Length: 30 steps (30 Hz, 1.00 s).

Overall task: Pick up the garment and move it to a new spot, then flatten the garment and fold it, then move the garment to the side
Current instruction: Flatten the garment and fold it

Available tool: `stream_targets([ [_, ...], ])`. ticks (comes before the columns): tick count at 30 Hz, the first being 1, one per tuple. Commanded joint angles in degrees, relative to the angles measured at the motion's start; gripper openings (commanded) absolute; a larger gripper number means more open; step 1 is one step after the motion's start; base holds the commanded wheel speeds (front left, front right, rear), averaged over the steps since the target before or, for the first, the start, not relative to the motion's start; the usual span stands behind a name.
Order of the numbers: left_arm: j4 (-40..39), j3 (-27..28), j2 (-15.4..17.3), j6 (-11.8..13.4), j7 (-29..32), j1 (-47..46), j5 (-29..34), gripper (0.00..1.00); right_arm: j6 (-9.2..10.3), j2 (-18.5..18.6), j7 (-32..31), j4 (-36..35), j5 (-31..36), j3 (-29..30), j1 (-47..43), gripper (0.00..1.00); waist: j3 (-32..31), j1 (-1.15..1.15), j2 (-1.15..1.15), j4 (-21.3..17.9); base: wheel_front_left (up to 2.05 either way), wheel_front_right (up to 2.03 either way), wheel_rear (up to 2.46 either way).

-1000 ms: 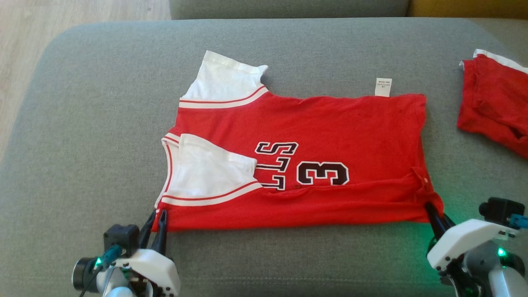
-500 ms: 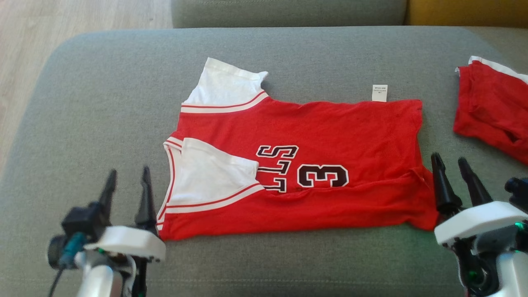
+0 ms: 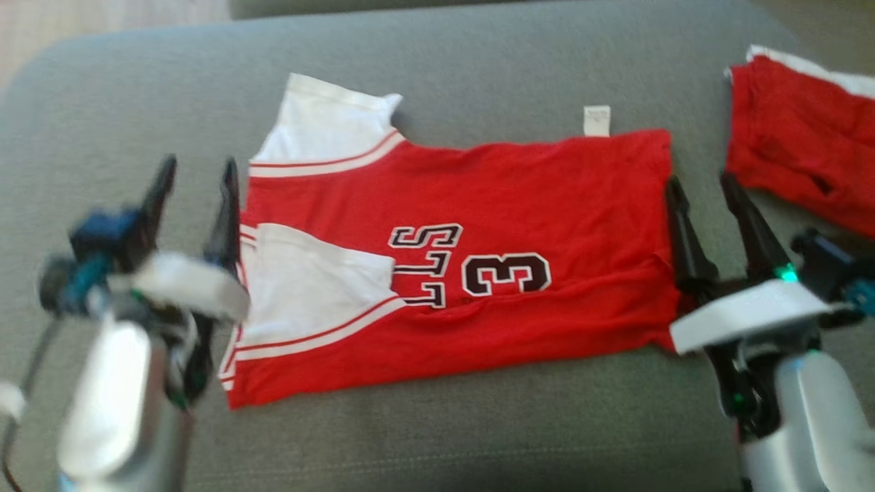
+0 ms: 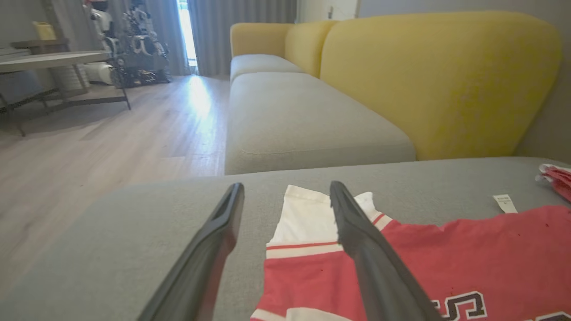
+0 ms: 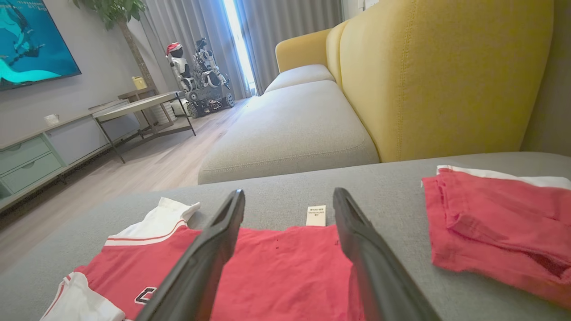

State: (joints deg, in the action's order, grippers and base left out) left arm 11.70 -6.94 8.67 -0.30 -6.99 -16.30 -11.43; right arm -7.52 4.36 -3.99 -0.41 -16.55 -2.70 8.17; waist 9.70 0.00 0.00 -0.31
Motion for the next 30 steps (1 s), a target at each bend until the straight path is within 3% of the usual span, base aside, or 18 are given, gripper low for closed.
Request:
stream_targets([
  [1,-0.67,1.56,2.65,-0.87,1.87,-5.72,0.23,1.0,0.03,-0.06,0.48,-2.22,0.61,-2.51,3.47,1.0,2.89,0.0,0.0,-2.49,0.0,0.0,0.0],
  [6,6.44,-0.57,6.8,-5.16,11.28,-15.99,-0.91,1.0,0.03,-0.55,0.09,-1.39,2.09,-6.27,8.43,1.0,7.25,0.0,0.0,-5.78,0.0,0.0,0.0],
  [10,12.41,-3.16,10.93,-6.53,17.12,-23.85,-0.58,1.0,0.03,-0.89,-0.16,-0.43,3.02,-8.45,12.32,1.0,10.5,0.0,0.0,-8.59,0.0,0.0,0.0],
  [22,28.59,-13.36,20.01,-7.16,24.52,-40.59,-0.33,1.0,0.03,-1.4,0.89,1.06,2.22,-13.51,18.09,1.0,15.27,0.0,0.0,-14.49,0.0,0.0,0.0],
  [30,37.85,-15.88,21.8,-7.13,24.68,-46.63,2.15,1.0,0.03,-1.46,2.15,1.29,1.18,-13.98,18.25,1.0,16.69,0.0,0.0,-16.19,0.0,0.0,0.0],
])
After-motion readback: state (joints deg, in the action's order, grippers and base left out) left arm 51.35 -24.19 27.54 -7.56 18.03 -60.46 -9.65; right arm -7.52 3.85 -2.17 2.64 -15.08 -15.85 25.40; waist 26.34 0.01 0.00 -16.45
